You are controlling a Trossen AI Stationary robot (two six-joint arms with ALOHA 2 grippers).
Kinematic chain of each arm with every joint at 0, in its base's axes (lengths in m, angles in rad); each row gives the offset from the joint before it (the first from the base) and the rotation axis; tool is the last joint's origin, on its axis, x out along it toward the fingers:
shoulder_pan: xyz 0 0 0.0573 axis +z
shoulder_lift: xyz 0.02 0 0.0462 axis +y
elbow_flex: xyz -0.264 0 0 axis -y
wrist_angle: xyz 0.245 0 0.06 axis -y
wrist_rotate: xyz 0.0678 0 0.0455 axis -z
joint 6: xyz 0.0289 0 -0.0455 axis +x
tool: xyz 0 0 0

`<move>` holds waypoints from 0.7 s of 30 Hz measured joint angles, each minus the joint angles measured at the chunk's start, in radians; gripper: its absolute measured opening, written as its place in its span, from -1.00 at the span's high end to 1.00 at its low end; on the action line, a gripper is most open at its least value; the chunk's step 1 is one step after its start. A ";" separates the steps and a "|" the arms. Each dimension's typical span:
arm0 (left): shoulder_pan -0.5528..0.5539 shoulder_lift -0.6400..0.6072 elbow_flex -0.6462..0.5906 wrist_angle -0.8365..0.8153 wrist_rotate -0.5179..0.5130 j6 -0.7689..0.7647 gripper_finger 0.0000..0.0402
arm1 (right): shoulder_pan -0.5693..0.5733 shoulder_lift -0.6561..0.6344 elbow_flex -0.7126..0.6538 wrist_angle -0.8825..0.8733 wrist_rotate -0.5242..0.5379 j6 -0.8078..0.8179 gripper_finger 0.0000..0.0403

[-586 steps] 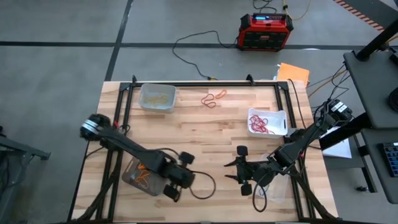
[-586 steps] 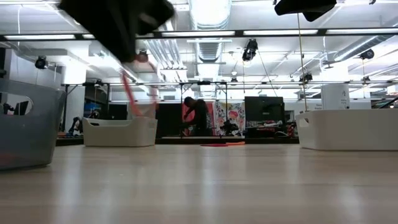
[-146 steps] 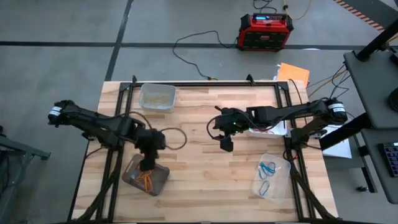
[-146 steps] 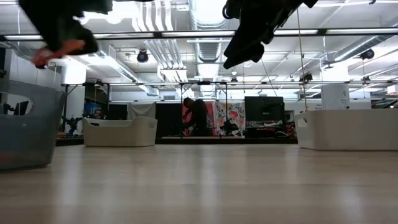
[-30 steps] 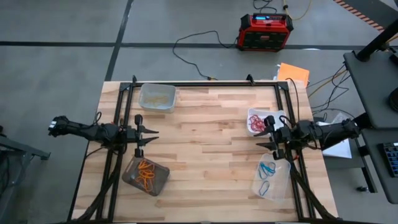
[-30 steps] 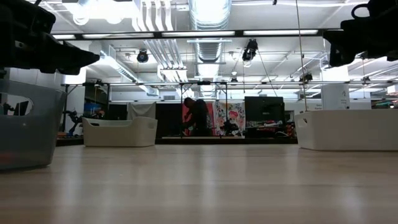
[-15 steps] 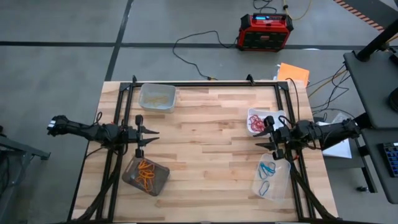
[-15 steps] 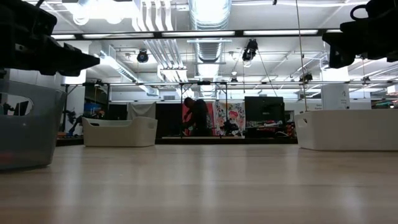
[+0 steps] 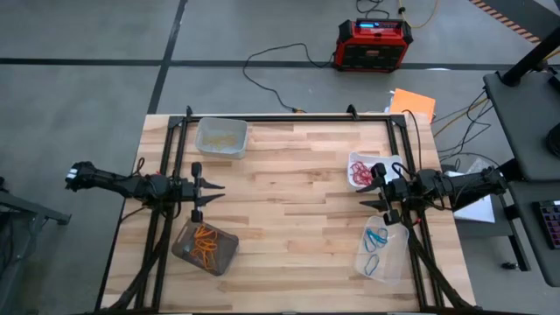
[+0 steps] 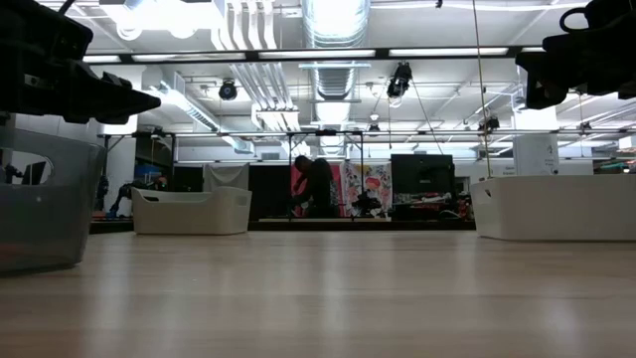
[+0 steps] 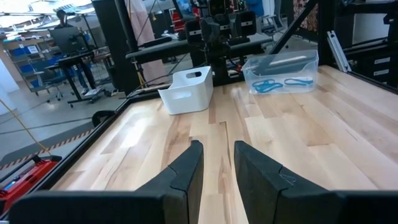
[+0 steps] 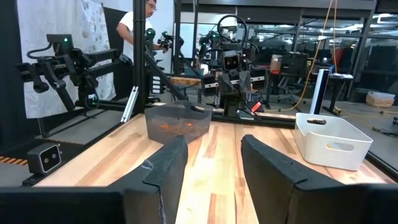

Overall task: Sort rubber bands into baskets
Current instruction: Return to Home Position

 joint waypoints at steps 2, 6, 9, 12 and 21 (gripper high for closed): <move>0.000 0.004 0.000 0.000 0.000 0.000 0.62 | 0.000 0.000 0.000 0.000 0.000 0.000 0.25; 0.000 0.010 0.000 0.000 0.000 0.000 0.62 | 0.000 0.000 0.000 0.000 0.000 0.000 0.23; 0.000 0.016 0.000 0.000 0.000 0.000 0.62 | 0.000 0.000 0.000 0.000 0.000 0.000 0.23; 0.000 0.019 0.000 0.000 0.000 0.000 0.62 | 0.000 0.000 0.000 0.000 0.000 0.000 0.25; 0.000 0.025 0.000 0.000 0.000 0.000 0.63 | 0.000 0.000 0.000 0.000 0.000 0.000 0.28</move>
